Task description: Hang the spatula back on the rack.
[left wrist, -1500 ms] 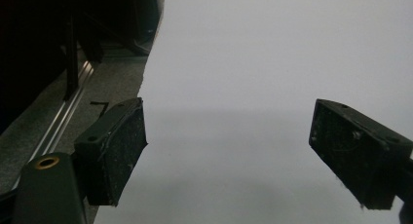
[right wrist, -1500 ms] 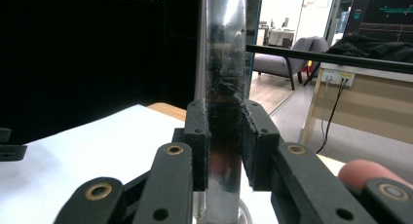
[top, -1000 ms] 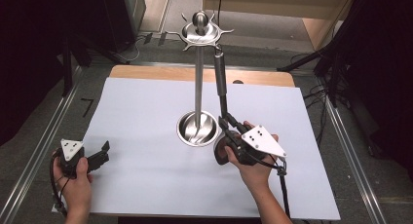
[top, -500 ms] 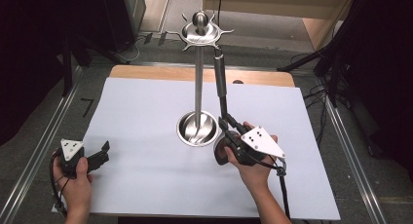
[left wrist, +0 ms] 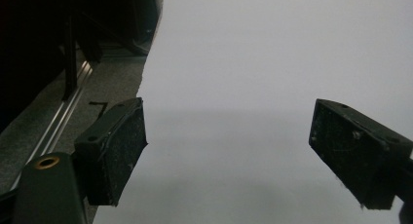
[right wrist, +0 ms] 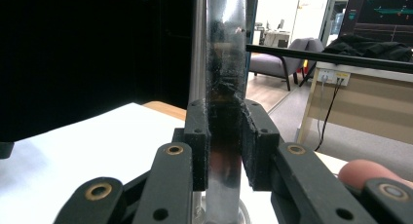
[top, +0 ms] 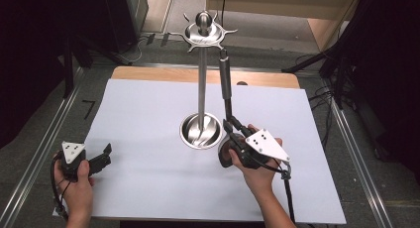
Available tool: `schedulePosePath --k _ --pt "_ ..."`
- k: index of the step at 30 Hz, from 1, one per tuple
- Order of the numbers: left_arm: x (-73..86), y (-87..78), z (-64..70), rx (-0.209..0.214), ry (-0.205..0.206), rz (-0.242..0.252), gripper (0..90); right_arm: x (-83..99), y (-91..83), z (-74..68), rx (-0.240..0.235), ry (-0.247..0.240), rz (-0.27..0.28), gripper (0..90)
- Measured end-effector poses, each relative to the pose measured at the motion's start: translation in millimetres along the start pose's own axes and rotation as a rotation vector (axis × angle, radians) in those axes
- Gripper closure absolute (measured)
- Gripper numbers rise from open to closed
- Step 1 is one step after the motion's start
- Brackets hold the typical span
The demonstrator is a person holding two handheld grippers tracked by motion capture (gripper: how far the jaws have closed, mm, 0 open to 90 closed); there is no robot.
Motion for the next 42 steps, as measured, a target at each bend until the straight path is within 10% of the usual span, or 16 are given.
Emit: schedulePosePath --k 42 --pt "0.0 -0.2 0.0 0.001 0.0 0.0 14.8 -7.2 20.1 9.5 -0.045 0.043 -0.073 65.2"
Point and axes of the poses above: each handheld gripper's, and its own axes: y roughly forward along the jaws, x roughly out of its underside, z roughly to its right, the point moved 8 cm from there along y, roughly forward along the jaws, and after that the axes turned 6 degrees about z, right-handed, at the moved point
